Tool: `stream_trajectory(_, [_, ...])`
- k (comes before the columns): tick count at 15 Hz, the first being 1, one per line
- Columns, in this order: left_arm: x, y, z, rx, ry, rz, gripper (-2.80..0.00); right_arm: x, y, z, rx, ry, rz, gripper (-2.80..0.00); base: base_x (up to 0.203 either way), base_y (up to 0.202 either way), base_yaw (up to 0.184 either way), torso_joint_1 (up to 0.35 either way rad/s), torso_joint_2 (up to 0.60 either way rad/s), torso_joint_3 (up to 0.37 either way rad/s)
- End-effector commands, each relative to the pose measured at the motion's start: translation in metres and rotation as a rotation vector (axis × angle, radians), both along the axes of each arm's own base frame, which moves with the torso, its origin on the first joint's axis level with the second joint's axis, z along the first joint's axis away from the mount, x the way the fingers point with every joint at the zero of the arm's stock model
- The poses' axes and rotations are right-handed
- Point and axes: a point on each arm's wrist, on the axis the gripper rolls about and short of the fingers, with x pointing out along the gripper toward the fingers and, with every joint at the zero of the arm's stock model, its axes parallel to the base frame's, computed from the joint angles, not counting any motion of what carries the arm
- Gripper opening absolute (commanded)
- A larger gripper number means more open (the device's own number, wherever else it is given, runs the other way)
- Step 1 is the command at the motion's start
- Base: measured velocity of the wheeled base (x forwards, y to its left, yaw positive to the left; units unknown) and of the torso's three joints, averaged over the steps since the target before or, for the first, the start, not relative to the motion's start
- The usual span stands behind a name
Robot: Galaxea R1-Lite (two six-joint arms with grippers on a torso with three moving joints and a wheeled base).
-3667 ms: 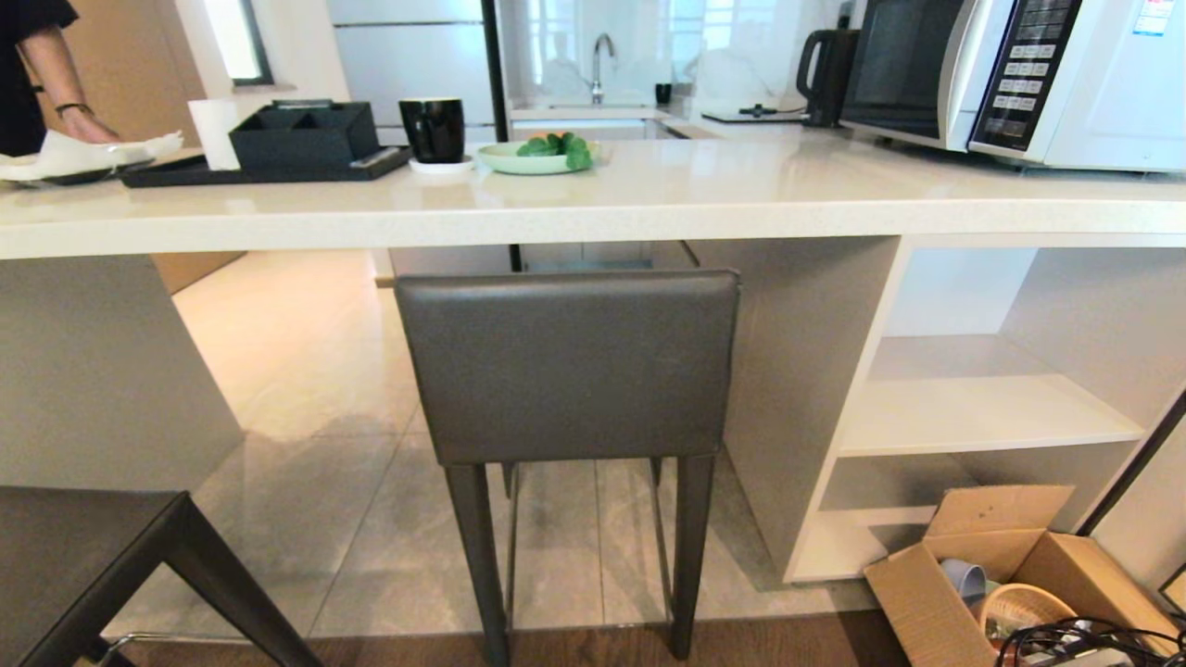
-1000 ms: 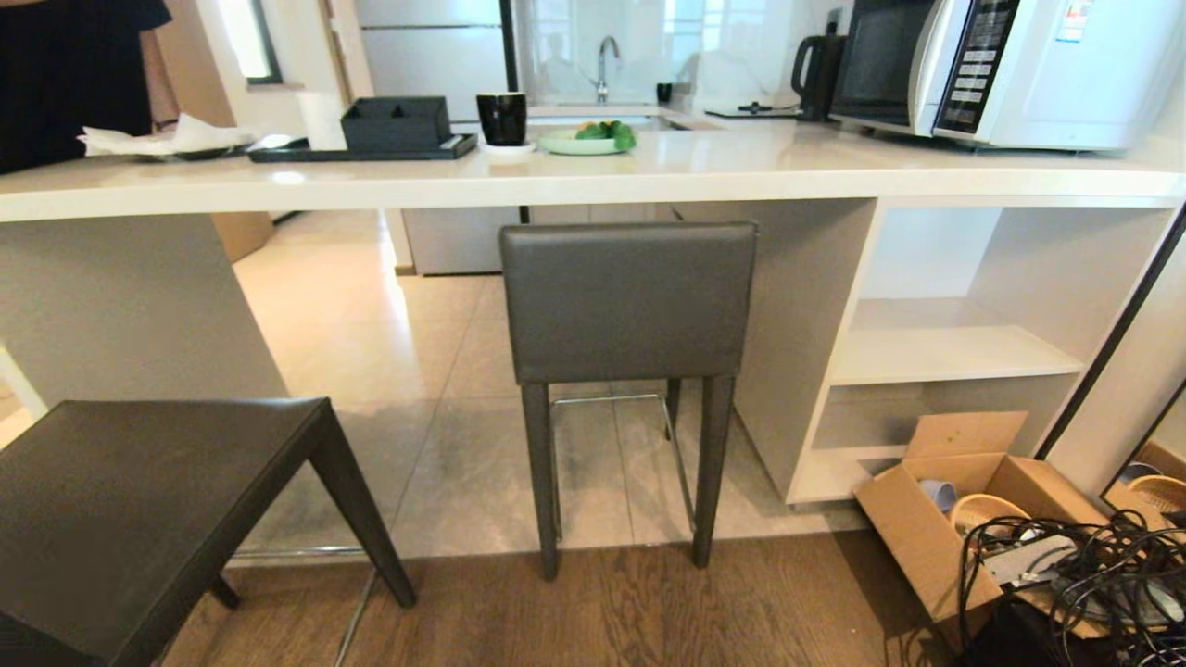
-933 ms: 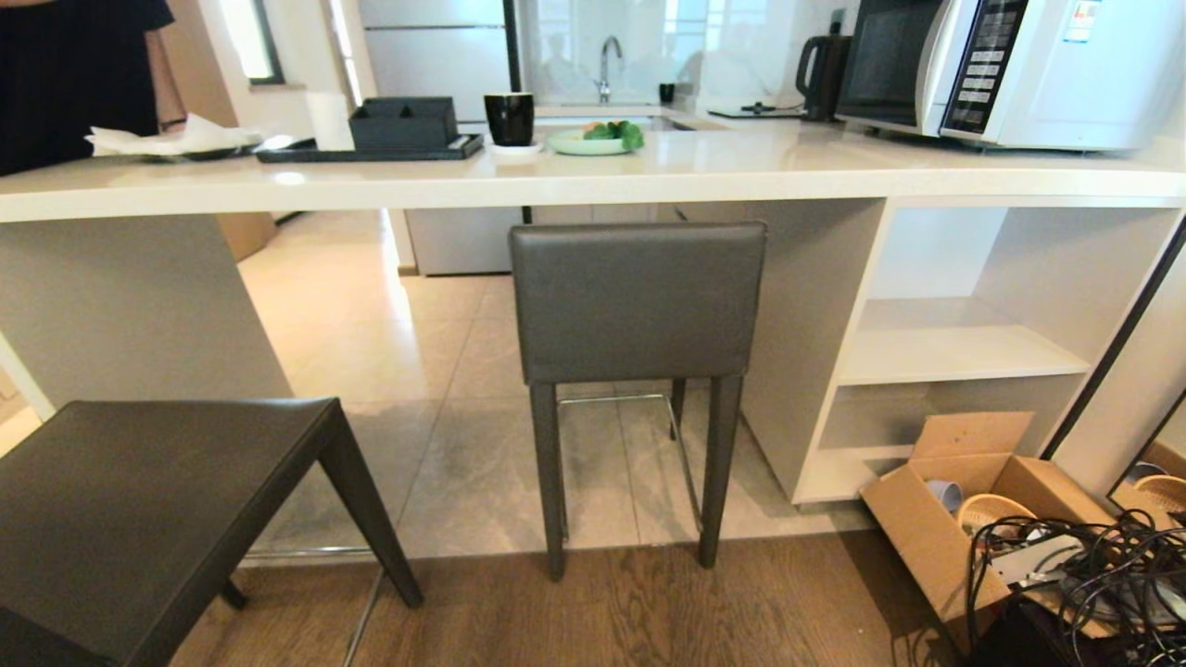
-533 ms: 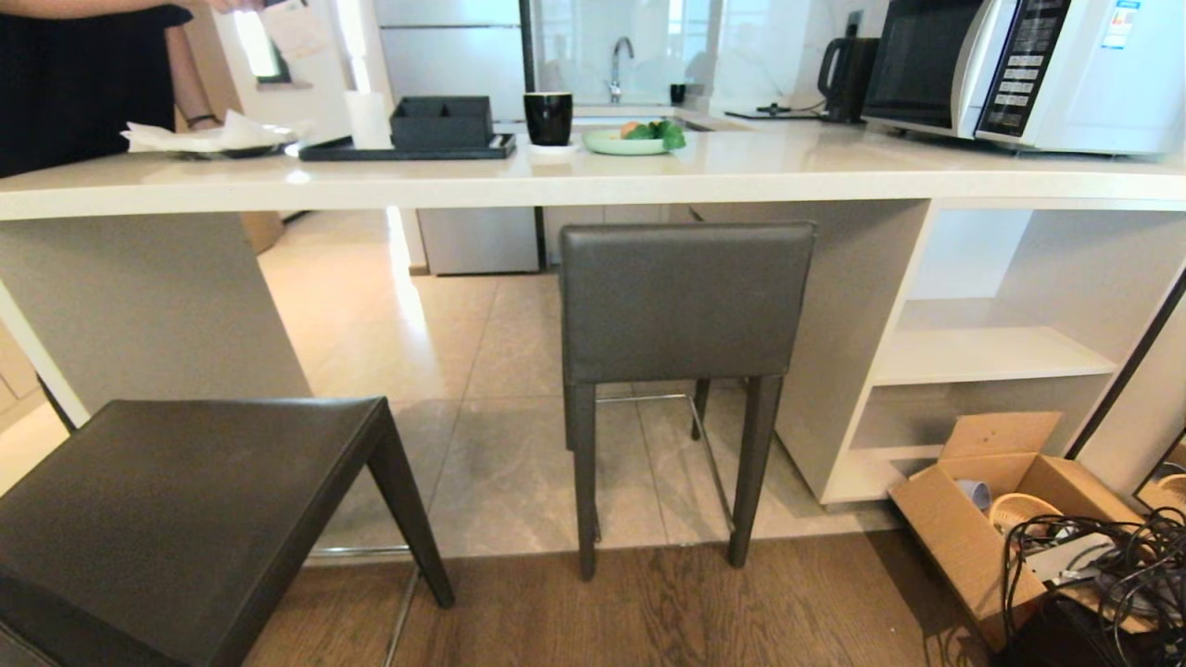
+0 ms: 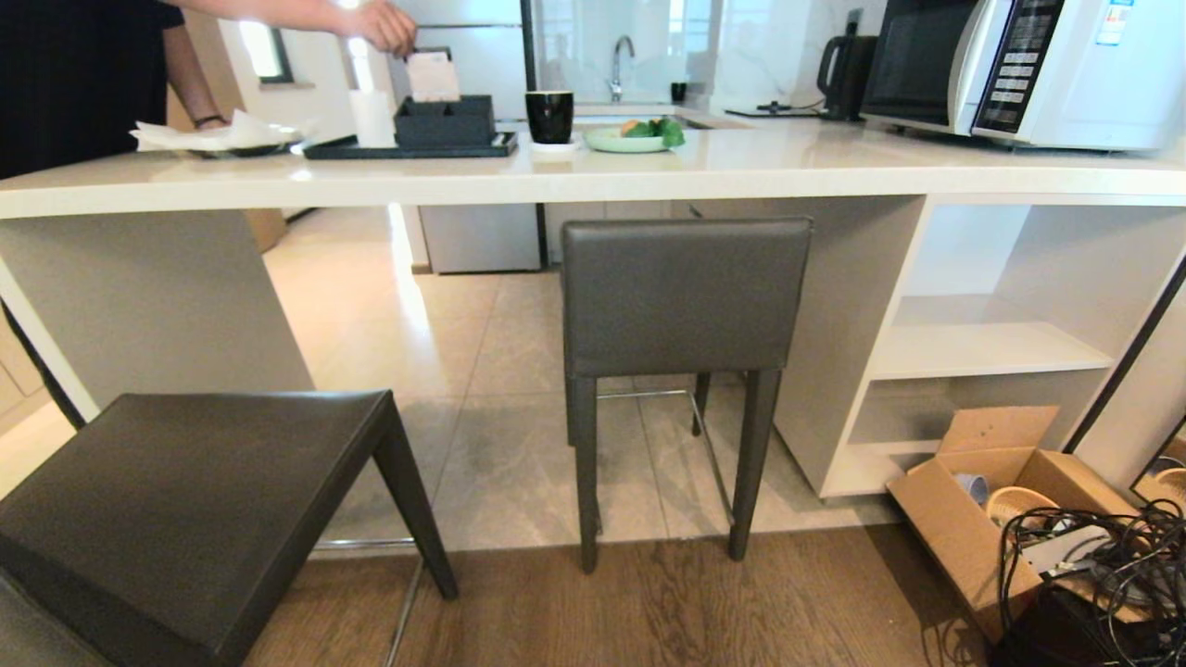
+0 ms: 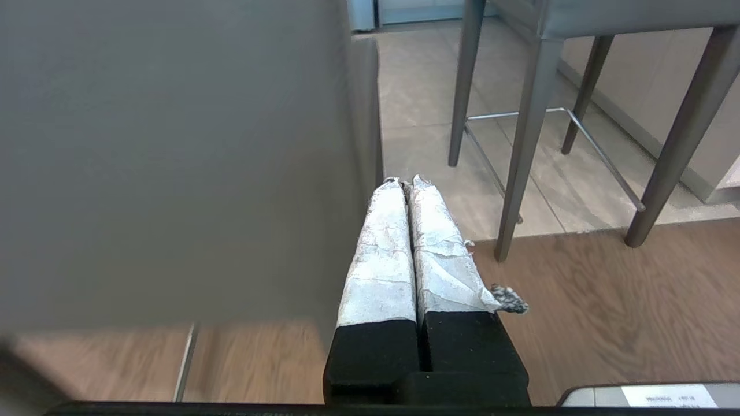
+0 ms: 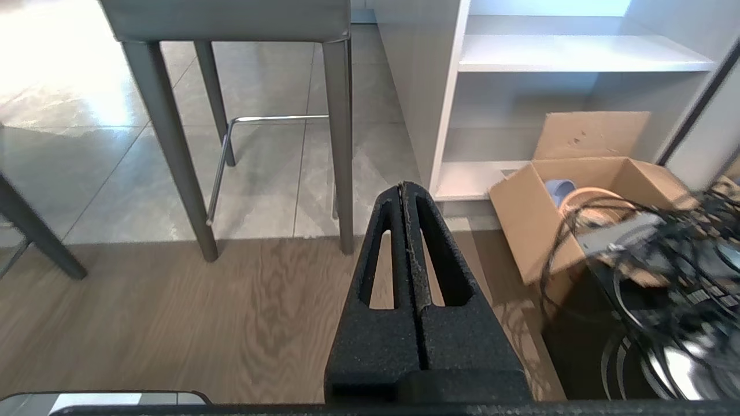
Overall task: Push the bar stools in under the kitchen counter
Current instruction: Push the gray chair back under the dining table
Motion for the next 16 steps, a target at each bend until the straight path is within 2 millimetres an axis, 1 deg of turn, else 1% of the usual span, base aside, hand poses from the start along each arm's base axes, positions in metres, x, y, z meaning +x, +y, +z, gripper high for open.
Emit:
stream_trajectory(1, [0.0002, 0.0, 0.0, 0.001, 0.002, 0.0, -2.8, 0.0002, 0.0, -0.0003, -0.001, 0.002, 0.0, -2.8, -0.194, 0.0, 0.001, -0.007, 0.01, 0.005])
stream_trajectory(5, [0.0002, 0.0, 0.0002, 0.002, 0.001, 0.0, -2.8, 0.0002, 0.0, -0.0003, -0.001, 0.002, 0.0, -2.8, -0.174, 0.0, -0.003, -0.001, 0.0, 0.001])
stream_trajectory(13, [0.0002, 0.0, 0.0002, 0.002, 0.001, 0.0, -2.8, 0.0002, -0.0001, -0.0003, 0.009, 0.002, -0.003, -2.8, 0.0, 0.0, 0.0, 0.0, 0.0, 0.0])
stream_trajectory(14, [0.0002, 0.0, 0.0002, 0.002, 0.001, 0.0, -2.8, 0.0002, -0.0001, -0.0003, 0.009, 0.002, -0.003, -2.8, 0.001, 0.052, 0.004, 0.001, 0.0, 0.005])
stream_trajectory(16, [0.0002, 0.0, 0.0002, 0.002, 0.001, 0.0, -2.8, 0.0002, -0.0001, -0.0003, 0.009, 0.002, -0.003, -2.8, 0.001, 0.157, -0.001, 0.002, 0.0, 0.001])
